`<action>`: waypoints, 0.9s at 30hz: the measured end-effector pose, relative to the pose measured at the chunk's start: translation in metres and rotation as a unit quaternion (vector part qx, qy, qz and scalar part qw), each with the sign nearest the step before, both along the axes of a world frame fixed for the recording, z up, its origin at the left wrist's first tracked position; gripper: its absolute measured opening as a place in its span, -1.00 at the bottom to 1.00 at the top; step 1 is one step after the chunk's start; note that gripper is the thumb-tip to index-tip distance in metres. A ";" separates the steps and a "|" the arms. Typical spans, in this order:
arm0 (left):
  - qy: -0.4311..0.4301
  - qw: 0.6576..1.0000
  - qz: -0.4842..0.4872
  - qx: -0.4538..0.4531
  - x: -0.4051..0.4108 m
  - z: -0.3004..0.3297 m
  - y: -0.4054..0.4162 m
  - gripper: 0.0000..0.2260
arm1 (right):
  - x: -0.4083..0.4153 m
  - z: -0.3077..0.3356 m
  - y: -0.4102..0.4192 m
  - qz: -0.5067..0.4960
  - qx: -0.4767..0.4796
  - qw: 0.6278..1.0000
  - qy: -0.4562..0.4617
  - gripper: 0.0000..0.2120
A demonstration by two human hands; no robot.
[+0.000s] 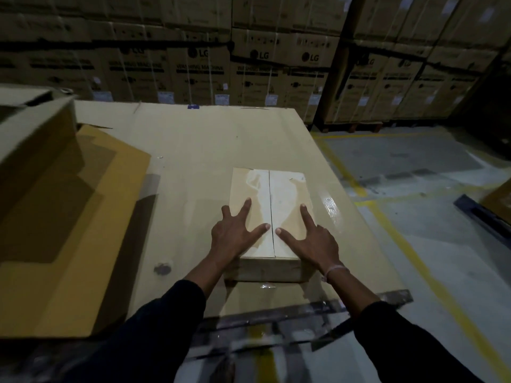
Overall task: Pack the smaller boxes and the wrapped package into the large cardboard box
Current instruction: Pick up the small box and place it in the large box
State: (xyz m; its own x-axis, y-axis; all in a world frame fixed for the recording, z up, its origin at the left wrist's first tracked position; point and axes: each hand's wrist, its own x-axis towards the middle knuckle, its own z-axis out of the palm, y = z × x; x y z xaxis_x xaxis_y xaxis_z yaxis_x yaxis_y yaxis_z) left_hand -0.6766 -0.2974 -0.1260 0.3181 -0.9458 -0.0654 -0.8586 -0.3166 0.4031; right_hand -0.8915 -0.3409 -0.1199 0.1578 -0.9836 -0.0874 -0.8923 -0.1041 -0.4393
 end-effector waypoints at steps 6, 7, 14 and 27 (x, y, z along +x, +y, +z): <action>0.013 1.000 0.005 -0.008 -0.028 0.002 0.084 -0.10 | -0.030 0.003 0.087 0.005 -0.012 1.000 -0.017 0.09; 0.011 1.000 0.006 -0.012 -0.031 0.003 0.096 -0.10 | -0.032 0.004 0.100 0.005 -0.013 1.000 -0.019 0.09; 0.008 0.999 0.003 -0.037 -0.029 0.029 0.165 -0.11 | -0.029 0.023 0.166 0.012 -0.026 0.999 -0.032 0.13; -0.088 0.963 -0.014 -0.254 0.074 0.225 0.186 -0.14 | 0.074 0.208 0.194 -0.017 -0.270 0.960 -0.074 0.12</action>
State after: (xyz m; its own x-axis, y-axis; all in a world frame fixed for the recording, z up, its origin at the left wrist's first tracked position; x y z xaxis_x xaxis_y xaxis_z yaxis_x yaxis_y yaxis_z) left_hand -0.6029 -0.1114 0.0989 0.2558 -0.8499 0.4608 -0.9334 -0.0931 0.3465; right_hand -0.8171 -0.1467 0.0879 0.0966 -0.8840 0.4574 -0.8307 -0.3247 -0.4522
